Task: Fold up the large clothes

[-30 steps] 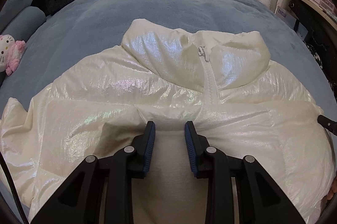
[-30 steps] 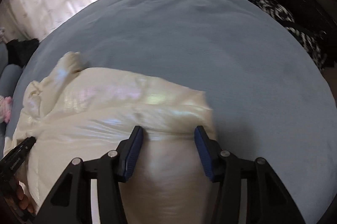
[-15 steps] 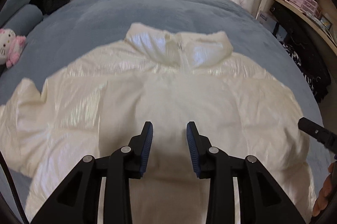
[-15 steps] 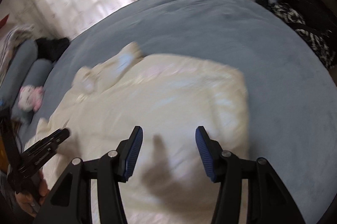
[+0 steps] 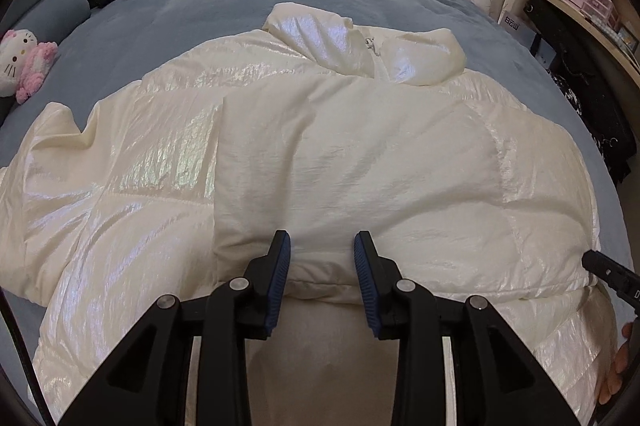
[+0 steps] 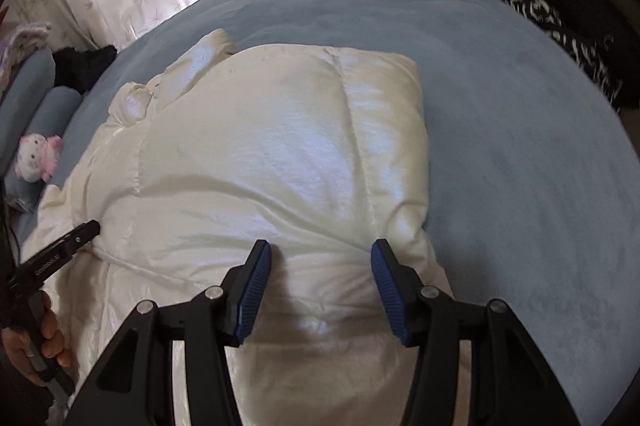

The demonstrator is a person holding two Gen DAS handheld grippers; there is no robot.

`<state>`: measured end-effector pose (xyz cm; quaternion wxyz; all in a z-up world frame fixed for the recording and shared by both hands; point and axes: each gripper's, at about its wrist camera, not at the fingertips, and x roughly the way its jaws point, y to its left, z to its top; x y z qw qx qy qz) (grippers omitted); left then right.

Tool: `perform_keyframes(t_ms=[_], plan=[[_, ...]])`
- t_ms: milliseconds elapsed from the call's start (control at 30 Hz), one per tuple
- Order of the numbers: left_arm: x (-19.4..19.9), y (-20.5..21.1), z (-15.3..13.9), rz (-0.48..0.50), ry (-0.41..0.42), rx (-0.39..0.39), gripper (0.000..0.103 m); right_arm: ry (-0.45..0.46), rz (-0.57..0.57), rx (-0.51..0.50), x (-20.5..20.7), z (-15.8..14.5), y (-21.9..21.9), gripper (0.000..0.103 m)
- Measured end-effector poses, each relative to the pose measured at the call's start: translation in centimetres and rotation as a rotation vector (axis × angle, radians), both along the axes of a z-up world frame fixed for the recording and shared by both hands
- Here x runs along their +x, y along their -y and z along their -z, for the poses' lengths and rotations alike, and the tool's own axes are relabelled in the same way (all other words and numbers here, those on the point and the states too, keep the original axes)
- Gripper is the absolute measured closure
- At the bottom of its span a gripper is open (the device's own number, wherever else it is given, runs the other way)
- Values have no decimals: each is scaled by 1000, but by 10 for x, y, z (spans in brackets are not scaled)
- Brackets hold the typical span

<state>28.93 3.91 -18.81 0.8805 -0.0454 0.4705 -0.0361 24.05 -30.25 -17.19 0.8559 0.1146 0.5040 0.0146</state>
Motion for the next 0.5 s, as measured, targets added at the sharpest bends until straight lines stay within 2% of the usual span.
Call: perform_keyframes(t_ms=[500], plan=[[-11, -2, -7, -23, -5, 2, 71, 1, 31, -63, -8, 4, -11, 50]])
